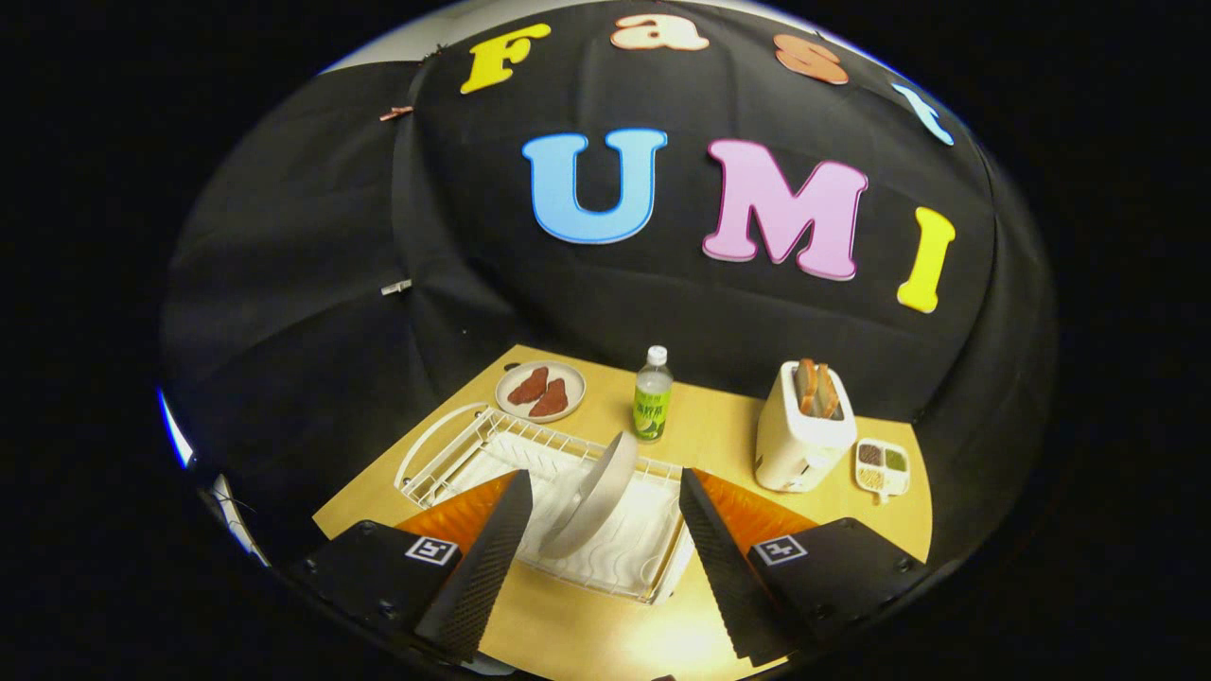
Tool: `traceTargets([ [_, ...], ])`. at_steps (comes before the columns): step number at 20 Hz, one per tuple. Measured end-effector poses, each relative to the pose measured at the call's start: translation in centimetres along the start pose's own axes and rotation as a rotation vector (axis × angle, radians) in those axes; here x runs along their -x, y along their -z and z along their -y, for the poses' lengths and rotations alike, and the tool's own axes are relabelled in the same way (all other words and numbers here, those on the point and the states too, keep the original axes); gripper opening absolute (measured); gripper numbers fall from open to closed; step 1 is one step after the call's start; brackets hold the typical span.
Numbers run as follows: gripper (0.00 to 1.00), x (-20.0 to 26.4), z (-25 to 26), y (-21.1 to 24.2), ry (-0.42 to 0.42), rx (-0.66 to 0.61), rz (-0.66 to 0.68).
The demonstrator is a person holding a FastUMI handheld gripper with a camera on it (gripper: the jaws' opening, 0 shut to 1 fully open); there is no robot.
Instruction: Take the plate from the dish rack, then take the spoon from the basket and place it into the plate.
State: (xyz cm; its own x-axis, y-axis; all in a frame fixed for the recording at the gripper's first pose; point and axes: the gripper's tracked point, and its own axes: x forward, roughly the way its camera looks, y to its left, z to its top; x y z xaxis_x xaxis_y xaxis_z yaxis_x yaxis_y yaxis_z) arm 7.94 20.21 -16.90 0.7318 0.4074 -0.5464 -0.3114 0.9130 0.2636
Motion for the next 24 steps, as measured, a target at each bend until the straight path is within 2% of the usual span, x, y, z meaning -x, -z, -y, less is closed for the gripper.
traceTargets([
  [5, 0.95, -6.2, 0.3, 3.5, 0.081, -0.017, -0.14],
  [9, 0.9, -10.3, 0.9, 6.6, 0.151, -0.043, -0.225],
  [12, 0.83, -12.2, 0.3, 8.1, 0.173, -0.082, -0.261],
  [14, 0.71, -12.9, 0.1, 9.1, 0.194, -0.077, -0.3],
  [16, 0.49, -13.1, 0.4, 9.3, 0.241, -0.072, -0.32],
  [20, 0.38, -12.7, 1.0, 8.8, 0.343, -0.03, -0.346],
  [24, 0.32, -12.5, 1.6, 4.9, 0.401, 0.109, -0.292],
])
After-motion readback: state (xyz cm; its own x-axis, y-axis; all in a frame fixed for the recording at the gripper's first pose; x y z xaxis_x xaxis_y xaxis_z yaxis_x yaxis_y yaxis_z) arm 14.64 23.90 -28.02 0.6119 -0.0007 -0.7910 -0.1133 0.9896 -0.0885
